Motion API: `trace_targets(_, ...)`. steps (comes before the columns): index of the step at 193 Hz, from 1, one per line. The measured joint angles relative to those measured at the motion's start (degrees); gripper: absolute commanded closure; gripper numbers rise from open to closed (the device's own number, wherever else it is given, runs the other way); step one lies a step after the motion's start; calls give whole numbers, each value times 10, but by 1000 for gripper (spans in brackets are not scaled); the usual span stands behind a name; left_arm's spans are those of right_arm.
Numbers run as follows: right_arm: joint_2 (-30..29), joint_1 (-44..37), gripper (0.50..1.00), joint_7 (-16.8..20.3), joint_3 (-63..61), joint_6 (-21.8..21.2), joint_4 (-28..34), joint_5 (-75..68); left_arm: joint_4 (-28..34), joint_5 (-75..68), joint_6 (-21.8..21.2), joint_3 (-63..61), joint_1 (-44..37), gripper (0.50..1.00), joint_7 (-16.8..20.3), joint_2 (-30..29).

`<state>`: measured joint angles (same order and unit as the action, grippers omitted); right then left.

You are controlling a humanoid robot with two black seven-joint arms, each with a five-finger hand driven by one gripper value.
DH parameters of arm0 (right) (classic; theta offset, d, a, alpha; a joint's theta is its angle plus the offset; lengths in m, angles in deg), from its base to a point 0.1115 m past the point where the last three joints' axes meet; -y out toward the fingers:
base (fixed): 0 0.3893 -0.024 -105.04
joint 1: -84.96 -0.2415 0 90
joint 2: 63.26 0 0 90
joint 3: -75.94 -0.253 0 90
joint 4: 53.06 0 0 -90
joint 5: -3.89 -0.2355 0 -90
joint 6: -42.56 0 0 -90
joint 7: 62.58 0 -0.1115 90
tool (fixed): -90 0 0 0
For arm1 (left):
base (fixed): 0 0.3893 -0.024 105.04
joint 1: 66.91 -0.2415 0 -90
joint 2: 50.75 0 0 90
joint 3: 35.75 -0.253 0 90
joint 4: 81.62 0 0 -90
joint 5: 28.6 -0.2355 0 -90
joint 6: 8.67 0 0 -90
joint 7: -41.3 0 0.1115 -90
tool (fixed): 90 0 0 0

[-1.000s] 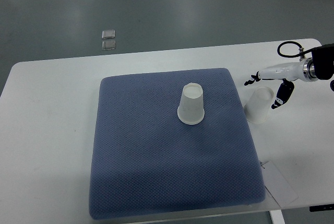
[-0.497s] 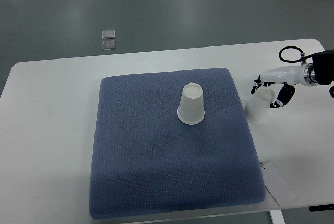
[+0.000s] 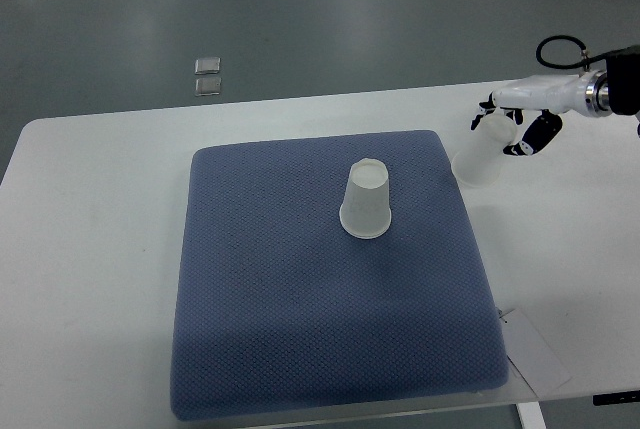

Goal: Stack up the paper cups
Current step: 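Close the right hand fingers around the cup and lift it, then carry the held cup over the cup on the pad and lower it on top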

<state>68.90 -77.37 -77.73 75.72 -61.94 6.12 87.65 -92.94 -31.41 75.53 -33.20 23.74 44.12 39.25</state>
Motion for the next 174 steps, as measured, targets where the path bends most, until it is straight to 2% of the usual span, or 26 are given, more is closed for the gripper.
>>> trace_targets(37,9,-112,1000,-29,-8,-29,24,-7,0,0,0,0,0,500,0,0)
trace_targets(74,1,-174,1000,-32,-29,-77,77,-7,0,0,0,0,0,500,0,0)
trace_targets(118,-21,-183,1000,-31,-32,-107,139,-7,0,0,0,0,0,500,0,0)
trace_targets(174,-57,-172,1000,-27,-31,-121,151,-7,0,0,0,0,0,500,0,0)
